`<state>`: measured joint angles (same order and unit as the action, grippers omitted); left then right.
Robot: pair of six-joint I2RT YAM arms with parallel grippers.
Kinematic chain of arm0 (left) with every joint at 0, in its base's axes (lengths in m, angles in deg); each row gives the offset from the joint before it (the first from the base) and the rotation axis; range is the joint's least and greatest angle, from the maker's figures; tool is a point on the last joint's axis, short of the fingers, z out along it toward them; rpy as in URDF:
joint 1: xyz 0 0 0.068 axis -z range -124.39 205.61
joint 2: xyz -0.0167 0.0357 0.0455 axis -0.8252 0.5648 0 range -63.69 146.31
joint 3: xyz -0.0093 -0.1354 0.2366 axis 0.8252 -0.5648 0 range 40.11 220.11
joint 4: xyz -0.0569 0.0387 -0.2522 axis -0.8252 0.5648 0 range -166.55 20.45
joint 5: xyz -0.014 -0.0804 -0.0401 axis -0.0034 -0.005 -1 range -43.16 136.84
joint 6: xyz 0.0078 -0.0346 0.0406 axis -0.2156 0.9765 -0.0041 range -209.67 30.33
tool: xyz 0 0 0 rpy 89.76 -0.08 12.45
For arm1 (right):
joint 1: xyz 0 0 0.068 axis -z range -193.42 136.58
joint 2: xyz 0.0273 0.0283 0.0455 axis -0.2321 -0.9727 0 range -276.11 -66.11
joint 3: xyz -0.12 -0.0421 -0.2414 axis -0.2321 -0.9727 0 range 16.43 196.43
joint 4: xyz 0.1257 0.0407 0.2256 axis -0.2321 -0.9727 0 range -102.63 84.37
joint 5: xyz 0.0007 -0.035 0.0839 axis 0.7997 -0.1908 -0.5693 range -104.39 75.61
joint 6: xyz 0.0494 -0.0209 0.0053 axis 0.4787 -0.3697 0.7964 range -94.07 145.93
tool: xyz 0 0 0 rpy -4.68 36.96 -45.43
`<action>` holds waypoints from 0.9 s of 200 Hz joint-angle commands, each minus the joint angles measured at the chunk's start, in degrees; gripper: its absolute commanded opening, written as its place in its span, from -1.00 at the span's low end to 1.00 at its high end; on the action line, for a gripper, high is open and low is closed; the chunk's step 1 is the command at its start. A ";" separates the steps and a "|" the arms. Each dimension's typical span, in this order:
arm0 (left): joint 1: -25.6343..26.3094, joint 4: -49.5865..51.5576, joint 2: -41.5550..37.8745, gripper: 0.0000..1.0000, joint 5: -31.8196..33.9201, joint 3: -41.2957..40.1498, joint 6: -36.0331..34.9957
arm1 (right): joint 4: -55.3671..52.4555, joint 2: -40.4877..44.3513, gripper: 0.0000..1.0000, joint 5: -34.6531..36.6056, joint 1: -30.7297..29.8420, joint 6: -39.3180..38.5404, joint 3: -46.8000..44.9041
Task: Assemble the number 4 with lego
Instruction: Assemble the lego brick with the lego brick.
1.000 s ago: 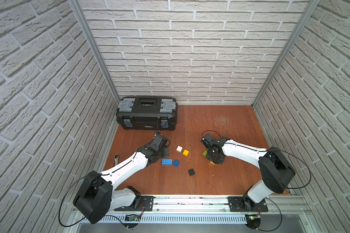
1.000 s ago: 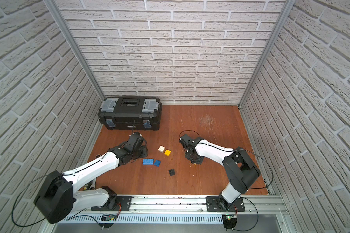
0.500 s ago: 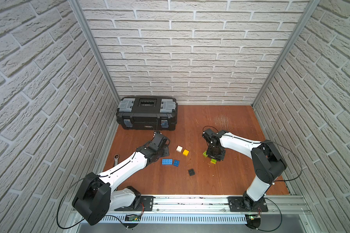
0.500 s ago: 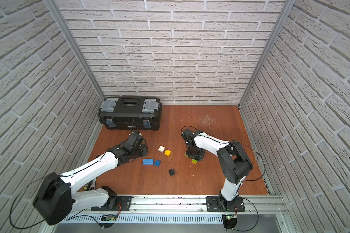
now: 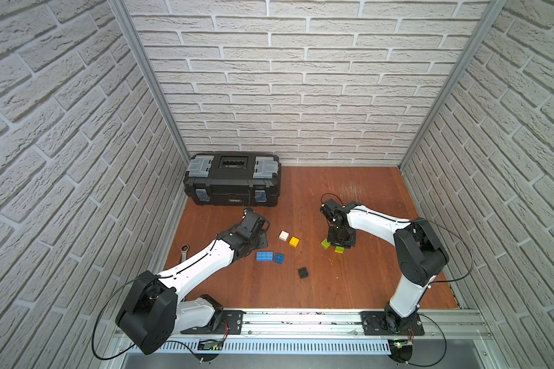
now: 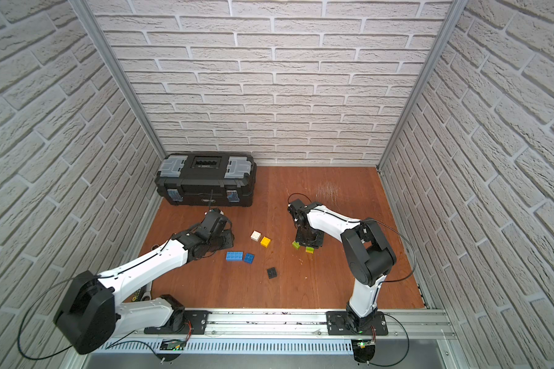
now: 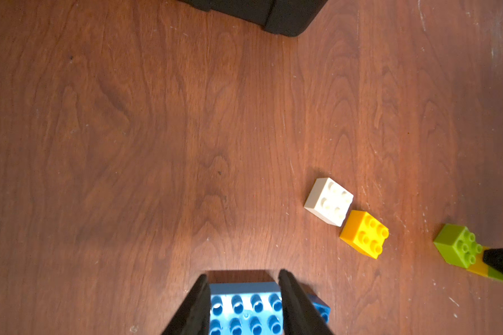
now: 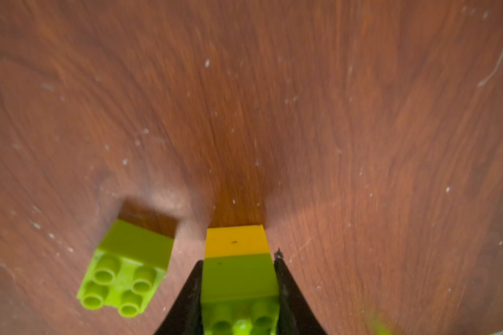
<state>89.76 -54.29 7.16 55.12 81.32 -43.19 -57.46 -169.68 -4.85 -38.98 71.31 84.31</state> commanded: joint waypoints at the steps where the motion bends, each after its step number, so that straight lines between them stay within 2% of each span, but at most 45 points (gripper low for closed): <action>1: 0.04 -0.79 0.09 -0.14 0.60 1.24 1.07 | 4.23 -3.40 -0.96 5.88 3.10 -5.63 -1.53; 32: 0.04 0.23 -0.44 -0.10 0.69 1.28 0.83 | 4.89 -2.87 -0.91 3.12 3.94 -7.93 -1.91; 96: 0.04 2.83 -1.24 -0.03 0.57 3.04 0.11 | 1.86 2.89 -0.03 2.28 3.76 -10.08 1.73; 122: 0.04 3.56 -2.05 -0.01 0.53 3.70 0.02 | -0.78 6.17 0.23 2.67 2.95 -11.98 4.02; 148: -0.01 4.02 -2.31 -0.01 0.52 4.18 0.01 | -0.80 8.78 0.32 1.57 0.49 -15.73 5.15; 180: -0.09 4.69 -2.29 -0.02 0.57 4.76 -0.07 | 4.63 7.29 0.35 -8.58 -1.56 -21.53 5.07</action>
<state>89.76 -50.71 5.85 55.12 84.27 -42.58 -56.08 -161.24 -6.07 -39.09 55.38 89.10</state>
